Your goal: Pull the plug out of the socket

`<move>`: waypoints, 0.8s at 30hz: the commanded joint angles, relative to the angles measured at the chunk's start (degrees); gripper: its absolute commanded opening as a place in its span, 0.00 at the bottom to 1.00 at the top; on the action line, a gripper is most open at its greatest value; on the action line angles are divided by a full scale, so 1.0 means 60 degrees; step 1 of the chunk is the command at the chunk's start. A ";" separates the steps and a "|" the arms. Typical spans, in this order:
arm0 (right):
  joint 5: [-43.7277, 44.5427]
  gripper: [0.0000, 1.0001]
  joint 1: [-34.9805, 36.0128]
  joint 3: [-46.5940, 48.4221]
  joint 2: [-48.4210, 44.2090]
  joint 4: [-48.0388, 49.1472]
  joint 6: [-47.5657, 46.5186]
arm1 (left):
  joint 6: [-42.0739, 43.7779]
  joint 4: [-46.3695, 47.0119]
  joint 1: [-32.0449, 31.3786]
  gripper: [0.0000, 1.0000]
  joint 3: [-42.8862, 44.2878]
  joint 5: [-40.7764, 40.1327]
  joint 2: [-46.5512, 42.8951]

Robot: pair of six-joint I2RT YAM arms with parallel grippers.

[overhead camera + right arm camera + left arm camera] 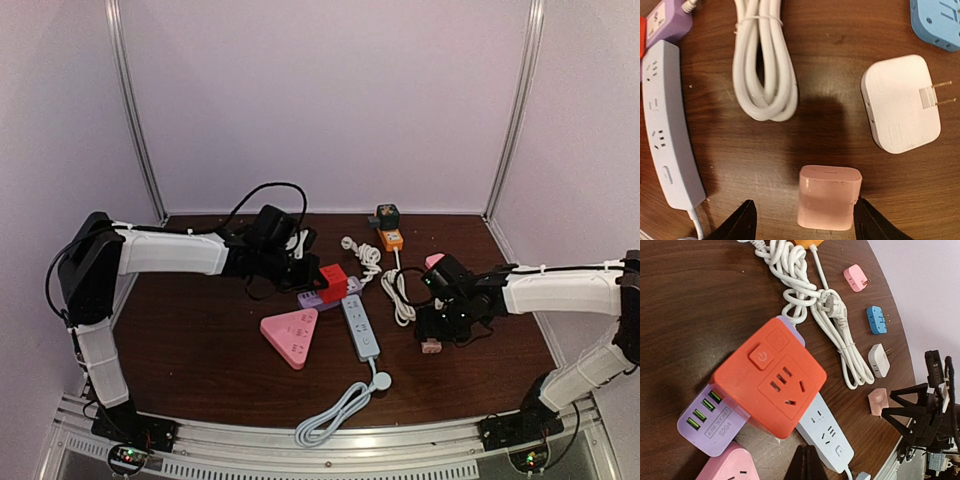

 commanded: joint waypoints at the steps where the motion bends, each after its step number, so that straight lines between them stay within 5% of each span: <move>1: 0.0649 0.68 0.0314 0.0801 0.0154 0.0135 -0.0326 | 0.0008 0.0093 0.0061 0.00 -0.0101 -0.0266 -0.0430; 24: 0.1458 0.82 0.1651 0.7715 0.5261 0.0158 -0.2541 | -0.0463 0.0617 0.0959 0.00 -0.1990 -0.0493 -0.1385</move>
